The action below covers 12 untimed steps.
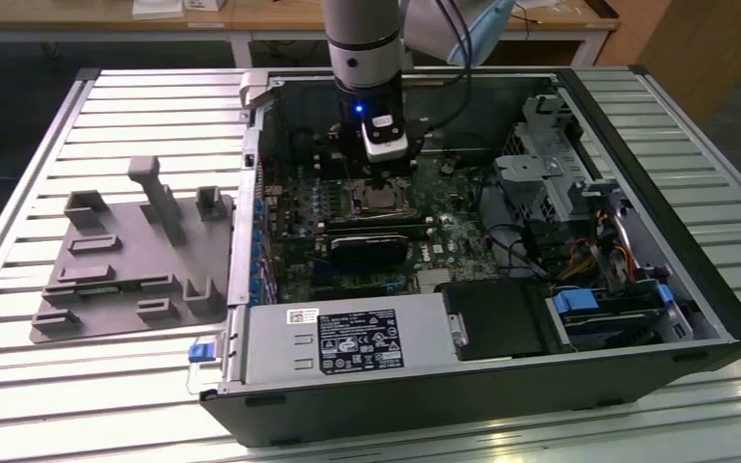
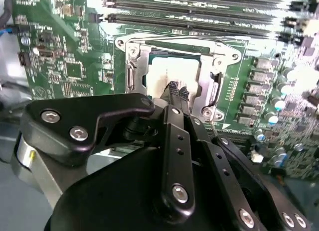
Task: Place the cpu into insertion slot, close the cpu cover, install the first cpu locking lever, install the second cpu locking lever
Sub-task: 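Close the cpu cover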
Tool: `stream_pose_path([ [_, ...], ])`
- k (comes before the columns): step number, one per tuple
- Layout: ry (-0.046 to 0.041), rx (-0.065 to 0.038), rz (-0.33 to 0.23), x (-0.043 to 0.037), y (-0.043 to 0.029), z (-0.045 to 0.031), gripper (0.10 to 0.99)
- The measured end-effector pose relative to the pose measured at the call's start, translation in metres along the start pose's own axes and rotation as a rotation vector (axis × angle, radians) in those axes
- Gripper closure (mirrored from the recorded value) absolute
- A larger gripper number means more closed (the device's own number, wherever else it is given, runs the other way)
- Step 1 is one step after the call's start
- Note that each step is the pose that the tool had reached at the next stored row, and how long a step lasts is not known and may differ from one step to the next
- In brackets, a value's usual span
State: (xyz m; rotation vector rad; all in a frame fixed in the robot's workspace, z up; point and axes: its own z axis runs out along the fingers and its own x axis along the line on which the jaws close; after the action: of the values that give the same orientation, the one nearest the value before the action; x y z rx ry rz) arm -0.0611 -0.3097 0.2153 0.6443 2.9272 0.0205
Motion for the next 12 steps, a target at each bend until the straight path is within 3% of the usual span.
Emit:
stream_pose_path([
  [12, -0.0034, 0.01, -0.183, 0.0001, 0.0, 0.0008, 0.984],
])
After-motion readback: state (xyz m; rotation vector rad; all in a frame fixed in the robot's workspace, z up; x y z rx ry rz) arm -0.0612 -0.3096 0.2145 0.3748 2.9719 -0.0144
